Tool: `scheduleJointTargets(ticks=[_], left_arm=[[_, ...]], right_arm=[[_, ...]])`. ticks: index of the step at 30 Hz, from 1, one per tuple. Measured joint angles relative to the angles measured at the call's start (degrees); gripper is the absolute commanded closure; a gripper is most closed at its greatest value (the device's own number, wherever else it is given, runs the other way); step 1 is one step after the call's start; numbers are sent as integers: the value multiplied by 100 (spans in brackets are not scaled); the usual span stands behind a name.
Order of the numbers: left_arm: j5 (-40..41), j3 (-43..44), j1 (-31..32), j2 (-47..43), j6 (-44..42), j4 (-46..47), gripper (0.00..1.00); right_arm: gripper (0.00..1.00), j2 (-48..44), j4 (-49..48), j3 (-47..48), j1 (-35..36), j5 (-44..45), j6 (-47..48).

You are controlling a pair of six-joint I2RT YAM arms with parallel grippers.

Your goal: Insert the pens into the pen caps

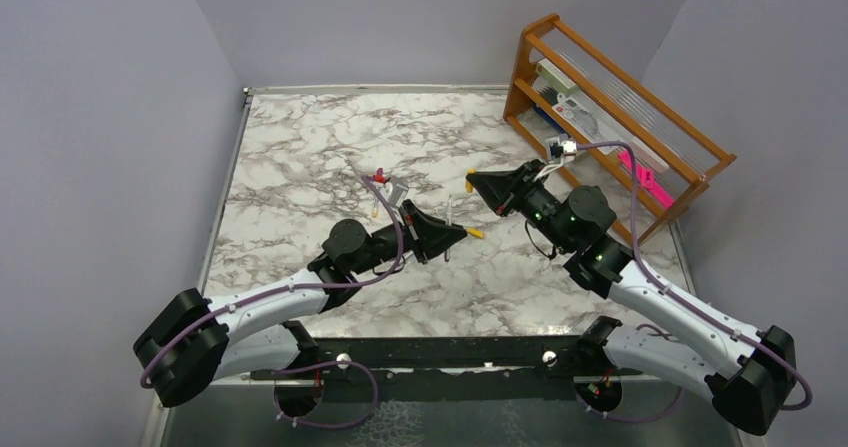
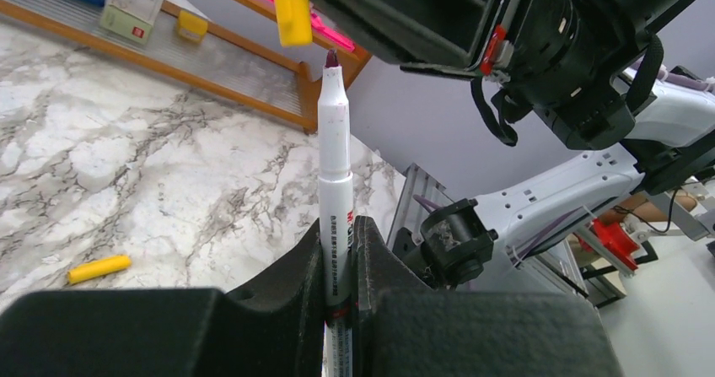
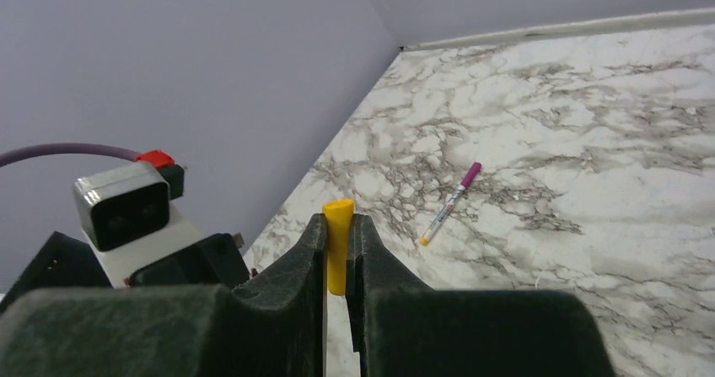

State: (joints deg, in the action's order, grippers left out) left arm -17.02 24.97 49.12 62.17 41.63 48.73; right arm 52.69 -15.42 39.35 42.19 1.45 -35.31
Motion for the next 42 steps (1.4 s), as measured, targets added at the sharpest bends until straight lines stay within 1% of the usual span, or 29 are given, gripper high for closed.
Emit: scheduleJointTargets(ticks=[5, 11, 17, 42], left_arm=[[20, 4, 181, 304, 11, 136, 100], [57, 79, 245, 511, 7, 184, 100], [101, 188, 249, 544, 4, 275, 100], [103, 192, 275, 697, 13, 354, 100]], right_arm=[[99, -4, -271, 0, 0, -109, 0], [99, -2, -396, 0, 0, -190, 2], [99, -2, -396, 0, 0, -254, 4], [99, 4, -433, -52, 0, -584, 107]])
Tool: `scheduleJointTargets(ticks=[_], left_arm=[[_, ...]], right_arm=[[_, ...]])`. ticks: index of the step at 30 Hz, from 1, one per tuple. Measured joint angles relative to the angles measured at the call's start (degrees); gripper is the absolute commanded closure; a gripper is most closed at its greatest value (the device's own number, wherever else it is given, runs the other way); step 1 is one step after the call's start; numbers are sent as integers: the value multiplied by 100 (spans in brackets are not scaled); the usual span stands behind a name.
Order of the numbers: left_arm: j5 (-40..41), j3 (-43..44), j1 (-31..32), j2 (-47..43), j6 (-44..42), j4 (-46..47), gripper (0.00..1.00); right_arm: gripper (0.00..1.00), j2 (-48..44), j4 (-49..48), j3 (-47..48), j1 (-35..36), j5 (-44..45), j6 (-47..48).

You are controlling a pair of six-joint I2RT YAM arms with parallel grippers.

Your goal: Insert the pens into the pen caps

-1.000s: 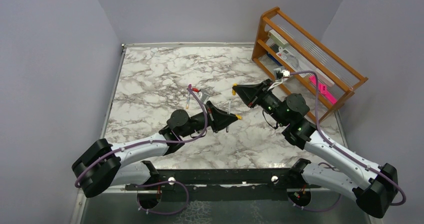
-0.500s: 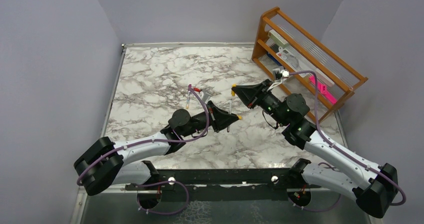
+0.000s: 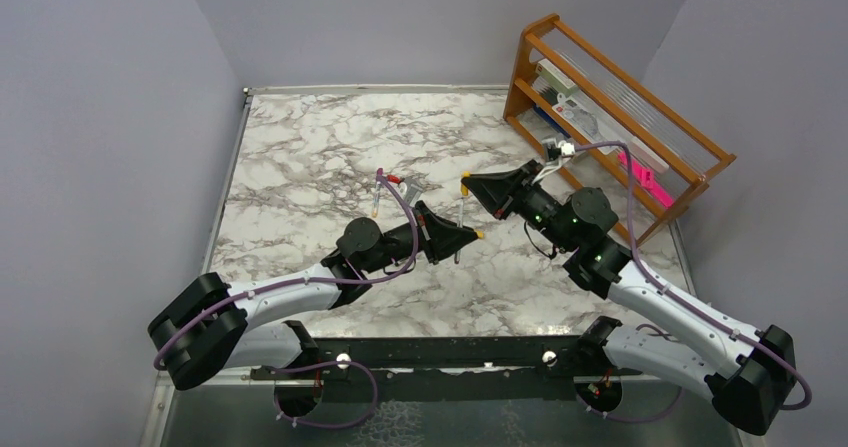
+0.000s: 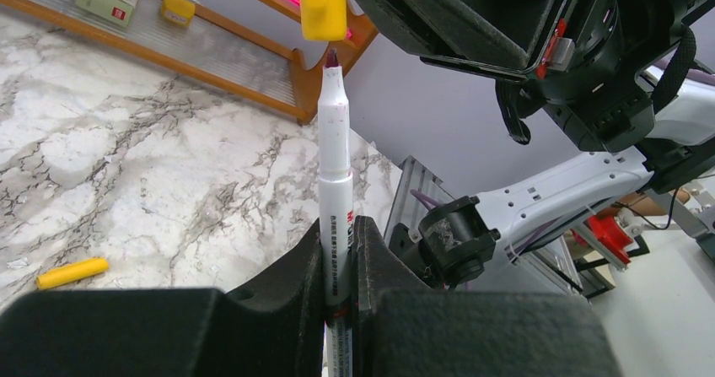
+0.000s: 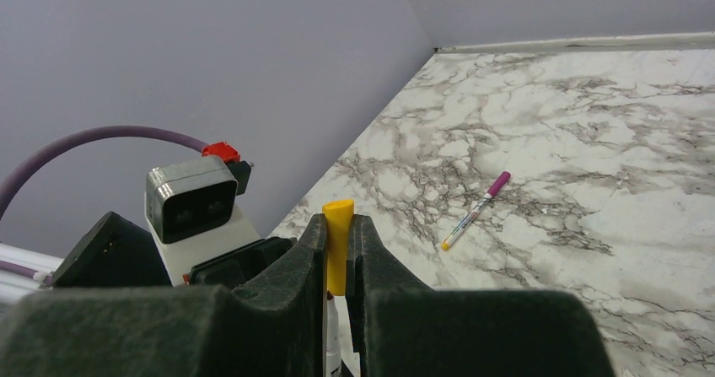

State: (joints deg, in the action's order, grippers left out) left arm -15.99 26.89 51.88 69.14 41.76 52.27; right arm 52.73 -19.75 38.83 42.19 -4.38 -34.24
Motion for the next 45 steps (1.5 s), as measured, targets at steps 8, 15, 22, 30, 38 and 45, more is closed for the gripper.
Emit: scheduleJointTargets(ticks=[8, 15, 22, 30, 38, 45], left_arm=[[39, 0, 0, 2, 11, -4, 100], [42, 0, 0, 2, 15, -9, 100], [42, 0, 0, 20, 15, -2, 100], [46, 0, 0, 20, 15, 0, 100], [46, 0, 0, 20, 15, 0, 100], [44, 0, 0, 87, 15, 0, 100]], right_arm=[[98, 0, -4, -31, 0, -44, 2], [99, 0, -26, -48, 0, -42, 7], [99, -2, -28, -48, 0, -35, 4], [99, -101, -48, -46, 0, -31, 52], [99, -33, -76, -46, 0, -35, 94], [99, 72, -94, -46, 0, -37, 96]])
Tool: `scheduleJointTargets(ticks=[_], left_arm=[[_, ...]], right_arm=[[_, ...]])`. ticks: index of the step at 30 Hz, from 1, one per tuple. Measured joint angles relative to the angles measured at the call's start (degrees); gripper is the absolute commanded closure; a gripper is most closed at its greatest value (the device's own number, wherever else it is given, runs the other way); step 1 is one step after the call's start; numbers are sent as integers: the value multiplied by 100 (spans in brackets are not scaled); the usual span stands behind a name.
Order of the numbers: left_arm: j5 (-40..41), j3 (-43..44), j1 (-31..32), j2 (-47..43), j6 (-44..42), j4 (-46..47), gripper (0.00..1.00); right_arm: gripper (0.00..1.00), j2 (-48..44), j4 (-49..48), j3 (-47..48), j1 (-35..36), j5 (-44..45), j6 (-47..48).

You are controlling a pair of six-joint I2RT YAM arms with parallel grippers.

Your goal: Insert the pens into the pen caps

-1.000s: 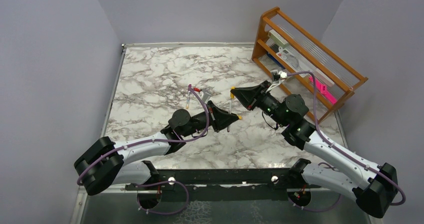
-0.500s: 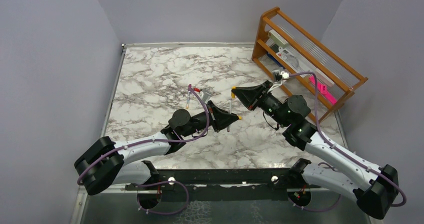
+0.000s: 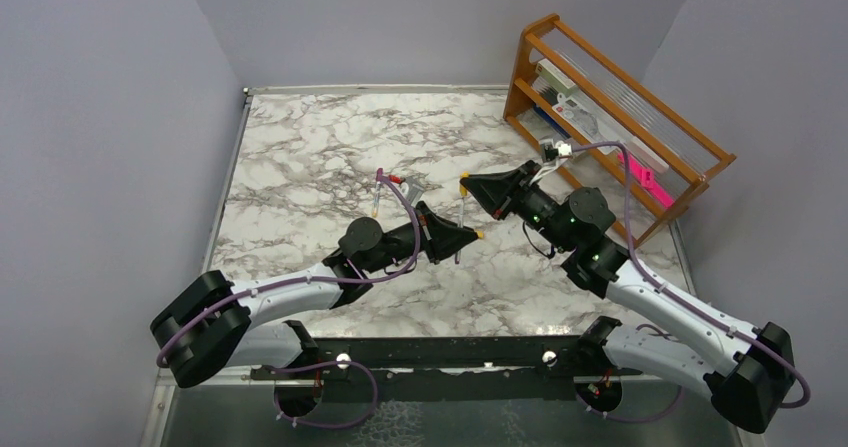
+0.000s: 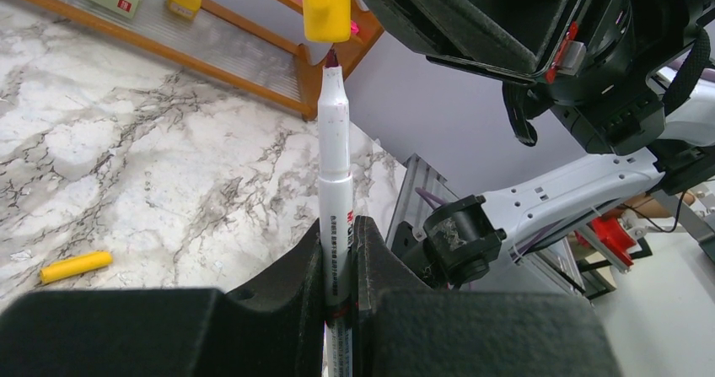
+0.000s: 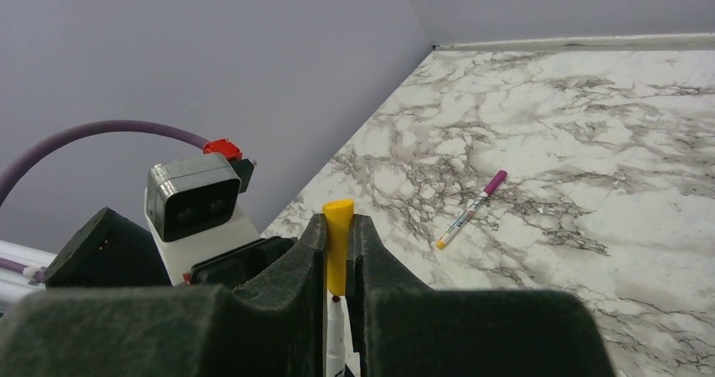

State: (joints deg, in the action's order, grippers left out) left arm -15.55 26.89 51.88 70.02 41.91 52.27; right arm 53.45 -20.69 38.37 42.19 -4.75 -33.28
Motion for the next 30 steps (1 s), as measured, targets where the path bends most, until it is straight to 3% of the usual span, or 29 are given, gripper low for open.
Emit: scheduleJointTargets(ticks=[30], left_arm=[[22, 61, 0, 48, -70, 11, 100]], right_arm=[[99, -57, 9, -63, 0, 2, -7]])
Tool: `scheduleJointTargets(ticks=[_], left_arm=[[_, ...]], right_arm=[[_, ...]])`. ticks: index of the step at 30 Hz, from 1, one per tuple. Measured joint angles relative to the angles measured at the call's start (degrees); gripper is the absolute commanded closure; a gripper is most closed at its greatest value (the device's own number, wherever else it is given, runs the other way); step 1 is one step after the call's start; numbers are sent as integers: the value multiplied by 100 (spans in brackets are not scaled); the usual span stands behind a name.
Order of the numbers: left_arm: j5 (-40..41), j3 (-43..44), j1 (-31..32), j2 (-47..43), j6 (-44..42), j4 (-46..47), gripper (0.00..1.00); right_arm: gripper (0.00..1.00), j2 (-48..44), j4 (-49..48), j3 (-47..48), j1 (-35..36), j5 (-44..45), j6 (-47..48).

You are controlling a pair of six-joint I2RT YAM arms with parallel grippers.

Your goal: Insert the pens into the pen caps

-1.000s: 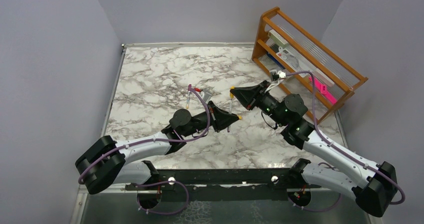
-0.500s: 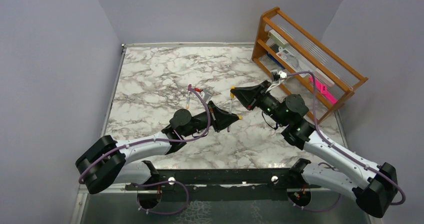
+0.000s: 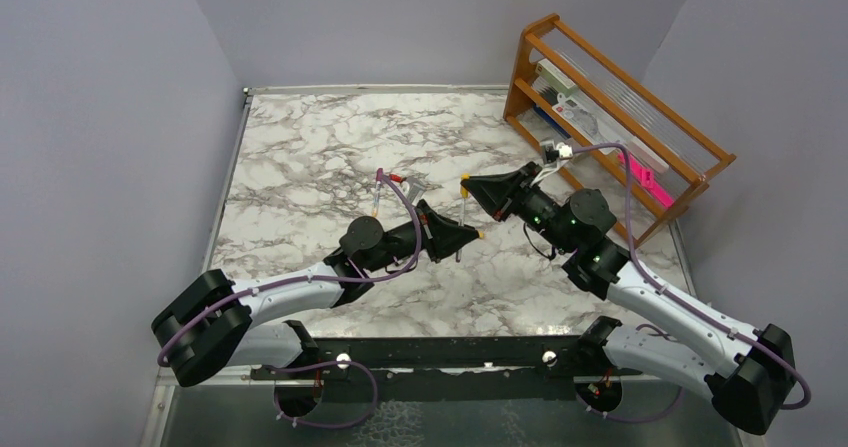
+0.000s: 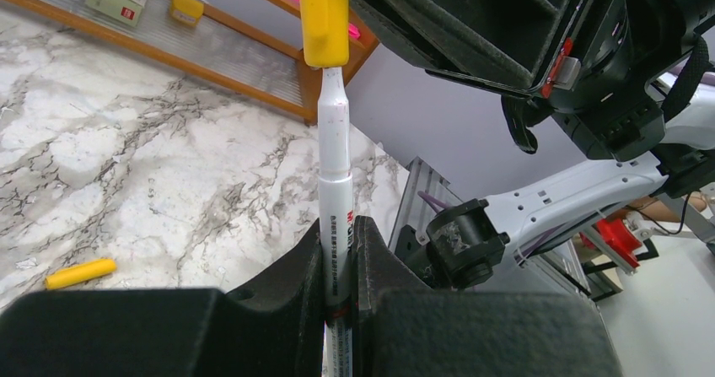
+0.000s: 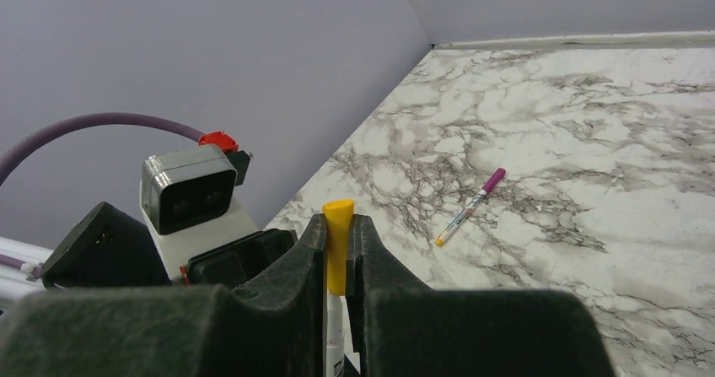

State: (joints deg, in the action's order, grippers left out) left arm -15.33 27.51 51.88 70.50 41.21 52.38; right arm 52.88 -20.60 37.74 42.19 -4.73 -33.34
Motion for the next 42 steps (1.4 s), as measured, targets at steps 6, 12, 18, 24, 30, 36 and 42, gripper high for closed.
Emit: scheduleJointTargets(ticks=[6, 12, 18, 24, 30, 36, 42], left_arm=[[0, 0, 0, 0, 2, 4, 100], [2, 0, 0, 0, 2, 7, 100], [7, 0, 0, -9, 0, 11, 100], [7, 0, 0, -9, 0, 9, 100], [11, 37, 0, -7, -9, 9, 100], [17, 225, 0, 98, -63, 33, 100], [13, 295, 0, 184, -83, 79, 100]], right_arm=[[98, 2, 90, 98, 0, 57, 122], [99, 66, 122, 334, 0, 76, 269], [99, 83, 122, 297, 0, 76, 254], [99, 79, 125, 153, 0, 74, 214], [99, 35, 129, -11, 0, 74, 166], [98, -15, 133, -46, -2, 79, 142], [99, -72, 153, -33, -20, 146, 184]])
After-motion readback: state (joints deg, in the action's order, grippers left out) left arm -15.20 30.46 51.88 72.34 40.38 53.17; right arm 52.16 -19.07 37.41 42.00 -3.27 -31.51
